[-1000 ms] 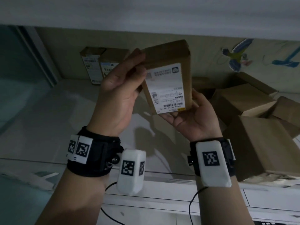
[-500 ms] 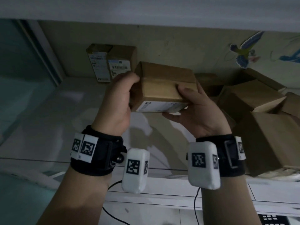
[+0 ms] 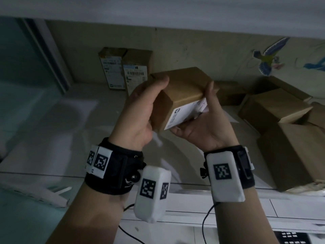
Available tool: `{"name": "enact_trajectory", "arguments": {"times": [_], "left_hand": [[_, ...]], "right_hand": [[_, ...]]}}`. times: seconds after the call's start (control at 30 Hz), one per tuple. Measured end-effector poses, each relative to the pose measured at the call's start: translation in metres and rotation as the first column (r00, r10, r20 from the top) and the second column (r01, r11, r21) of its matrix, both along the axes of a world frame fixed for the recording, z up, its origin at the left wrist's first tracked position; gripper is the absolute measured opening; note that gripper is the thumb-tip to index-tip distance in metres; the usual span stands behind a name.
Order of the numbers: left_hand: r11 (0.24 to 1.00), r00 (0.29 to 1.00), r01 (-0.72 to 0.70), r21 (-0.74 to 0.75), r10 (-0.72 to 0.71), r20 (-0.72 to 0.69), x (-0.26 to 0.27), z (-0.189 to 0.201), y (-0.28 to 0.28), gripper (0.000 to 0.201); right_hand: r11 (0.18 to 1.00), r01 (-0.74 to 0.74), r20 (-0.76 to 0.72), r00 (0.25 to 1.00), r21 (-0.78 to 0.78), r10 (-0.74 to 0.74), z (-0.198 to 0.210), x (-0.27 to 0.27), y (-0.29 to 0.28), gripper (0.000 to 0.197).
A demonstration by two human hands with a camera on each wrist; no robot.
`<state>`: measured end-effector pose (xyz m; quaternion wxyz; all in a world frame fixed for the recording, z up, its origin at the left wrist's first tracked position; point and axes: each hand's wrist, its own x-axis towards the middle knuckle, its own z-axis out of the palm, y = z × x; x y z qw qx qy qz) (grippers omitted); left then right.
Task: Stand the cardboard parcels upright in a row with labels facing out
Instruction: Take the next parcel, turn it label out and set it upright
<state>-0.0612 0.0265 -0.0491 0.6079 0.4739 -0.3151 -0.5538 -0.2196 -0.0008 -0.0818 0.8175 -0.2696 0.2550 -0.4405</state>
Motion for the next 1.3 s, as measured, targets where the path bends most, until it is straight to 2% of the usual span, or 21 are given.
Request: {"name": "enact_trajectory", "arguments": {"times": [0.1,0.17,0.27,0.33,0.43,0.5,0.57,0.63,0.7,0.77,0.83,0.93,1.0,1.1,1.2,1.3], "left_hand": [[0.993,0.994,0.109,0.036,-0.11,0.012,0.005,0.003,-0.001,0.043],[0.99,0.991,0.119,0.076,-0.123,0.046,0.008,0.003,-0.001,0.043],[0.996,0.979,0.053,0.077,-0.067,0.193,0.007,-0.001,-0.003,0.034],[0.997,0.964,0.044,0.064,-0.059,0.259,0.007,-0.007,-0.006,0.029],[1.0,0.965,-0.008,-0.008,0.01,0.262,0.009,-0.019,-0.017,0.025],[0.996,0.969,-0.053,-0.078,0.07,0.236,0.013,-0.026,-0.026,0.037],[0.992,0.968,-0.062,-0.106,0.086,0.236,0.013,-0.028,-0.03,0.043],[0.996,0.972,-0.035,-0.088,0.054,0.228,0.01,-0.026,-0.031,0.033],[0.999,0.975,-0.011,-0.048,0.021,0.22,0.004,-0.024,-0.029,0.022],[0.998,0.964,-0.03,-0.056,0.044,0.262,-0.001,-0.022,-0.026,0.02],[0.993,0.955,-0.055,-0.103,0.082,0.286,-0.007,-0.02,-0.022,0.018],[0.988,0.951,-0.057,-0.141,0.097,0.293,-0.014,-0.011,-0.02,0.018],[0.989,0.938,-0.042,-0.141,0.088,0.336,-0.016,-0.005,-0.023,0.026],[0.979,0.882,-0.085,-0.185,0.16,0.443,-0.014,-0.003,-0.03,0.056],[0.956,0.778,-0.135,-0.26,0.265,0.57,-0.011,-0.003,-0.034,0.065],[0.964,0.748,-0.105,-0.244,0.239,0.62,-0.003,-0.003,-0.039,0.064]], "right_hand": [[1.0,0.013,-0.047,0.999,-0.001,-0.014,0.0,0.005,-0.002,0.091],[0.999,-0.003,-0.05,0.999,0.04,0.005,0.0,0.005,-0.004,0.089],[0.991,-0.044,-0.003,0.999,0.125,0.045,0.0,-0.001,-0.011,0.08],[0.983,-0.021,0.035,0.999,0.18,0.015,0.001,-0.007,-0.015,0.07],[0.975,0.056,0.019,0.998,0.216,-0.062,0.001,-0.016,-0.019,0.058],[0.976,0.098,0.003,0.995,0.192,-0.1,0.002,-0.019,-0.018,0.05],[0.982,0.11,-0.016,0.994,0.151,-0.109,0.002,-0.022,-0.017,0.046],[0.99,0.118,-0.045,0.992,0.078,-0.115,0.001,-0.023,-0.017,0.042],[0.987,0.16,-0.138,0.977,-0.026,-0.162,-0.002,-0.027,-0.018,0.042],[0.96,0.204,-0.248,0.936,-0.193,-0.249,-0.001,-0.032,-0.018,0.055],[0.915,0.187,-0.329,0.892,-0.356,-0.31,0.002,-0.034,-0.017,0.067],[0.885,0.145,-0.363,0.874,-0.442,-0.324,0.009,-0.032,-0.017,0.073],[0.896,0.128,-0.379,0.874,-0.425,-0.304,0.016,-0.029,-0.018,0.062],[0.939,0.122,-0.386,0.888,-0.322,-0.248,0.026,-0.024,-0.02,0.041],[0.967,0.109,-0.356,0.915,-0.231,-0.189,0.031,-0.021,-0.024,0.047],[0.973,0.13,-0.331,0.924,-0.191,-0.189,0.028,-0.02,-0.032,0.053]]}}
